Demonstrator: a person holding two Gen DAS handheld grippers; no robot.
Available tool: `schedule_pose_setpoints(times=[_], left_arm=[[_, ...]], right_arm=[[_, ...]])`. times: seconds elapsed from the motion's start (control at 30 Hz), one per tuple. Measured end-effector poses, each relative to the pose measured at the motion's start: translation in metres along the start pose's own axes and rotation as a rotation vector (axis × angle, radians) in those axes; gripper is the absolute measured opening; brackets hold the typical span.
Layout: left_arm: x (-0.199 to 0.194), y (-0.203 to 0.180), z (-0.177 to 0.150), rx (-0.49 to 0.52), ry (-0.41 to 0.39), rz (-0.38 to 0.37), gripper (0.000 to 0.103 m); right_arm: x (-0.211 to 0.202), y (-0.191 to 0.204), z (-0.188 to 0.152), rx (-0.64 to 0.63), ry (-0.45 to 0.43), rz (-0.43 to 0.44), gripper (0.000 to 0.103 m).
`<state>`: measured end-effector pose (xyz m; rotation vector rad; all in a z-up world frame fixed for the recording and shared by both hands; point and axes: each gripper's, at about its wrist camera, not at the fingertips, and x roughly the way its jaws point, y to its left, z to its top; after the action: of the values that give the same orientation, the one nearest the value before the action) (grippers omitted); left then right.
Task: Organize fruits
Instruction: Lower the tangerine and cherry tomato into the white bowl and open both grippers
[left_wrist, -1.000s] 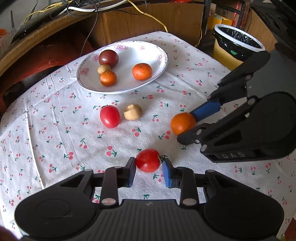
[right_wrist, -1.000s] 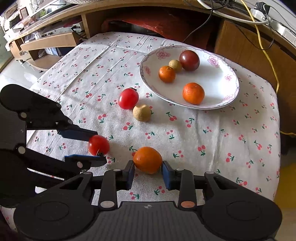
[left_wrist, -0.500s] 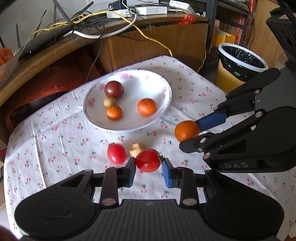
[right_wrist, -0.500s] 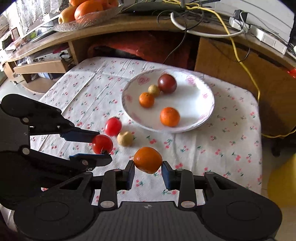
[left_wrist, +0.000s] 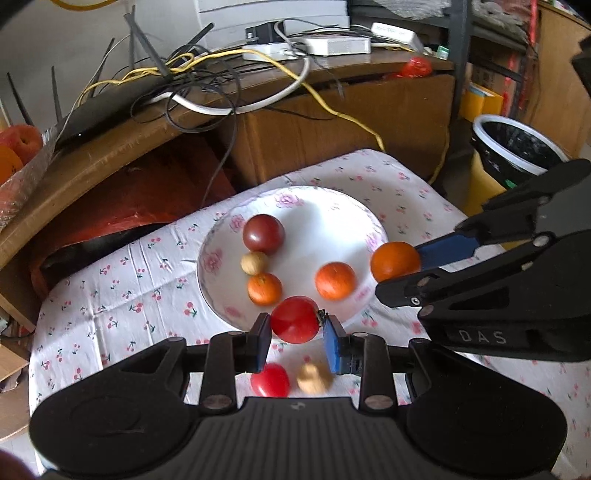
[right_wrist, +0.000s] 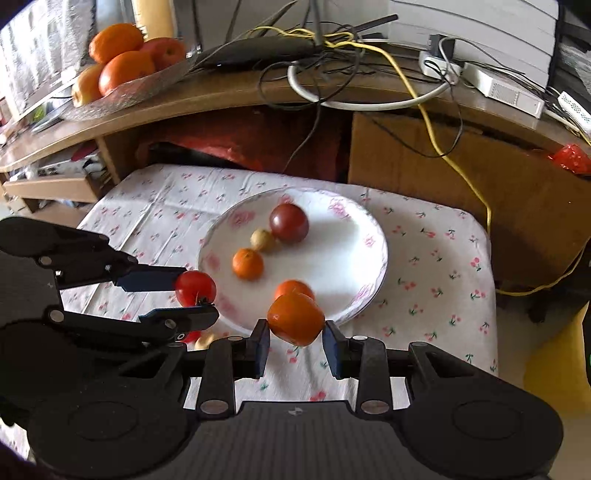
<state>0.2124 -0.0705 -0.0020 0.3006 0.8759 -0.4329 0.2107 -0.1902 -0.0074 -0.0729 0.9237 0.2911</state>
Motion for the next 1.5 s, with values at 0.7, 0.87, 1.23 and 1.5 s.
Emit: schedule_pose_setpoints(times=[0.7, 0.87, 1.23, 1.5], left_arm=[[0.047, 0.015, 0.007, -0.05, 0.052, 0.011, 0.037], [0.05, 0.017, 0.009, -0.062, 0.05, 0.01, 0.037], [0.057, 0.019, 0.012, -0.071, 0.046, 0.007, 0.037], [0.055, 0.021, 0.012, -0.084, 0.033, 0.01, 0.039]], right_arm=[[0.043, -0.005, 0.016, -0.05, 0.029, -0.035, 0.028], [0.046, -0.007, 0.018, -0.05, 0.018, -0.038, 0.028], [0.052, -0.01, 0.026, -0.047, -0.012, -0.027, 0.028], [0.055, -0.013, 0.029, -0.024, -0.018, -0.027, 0.029]])
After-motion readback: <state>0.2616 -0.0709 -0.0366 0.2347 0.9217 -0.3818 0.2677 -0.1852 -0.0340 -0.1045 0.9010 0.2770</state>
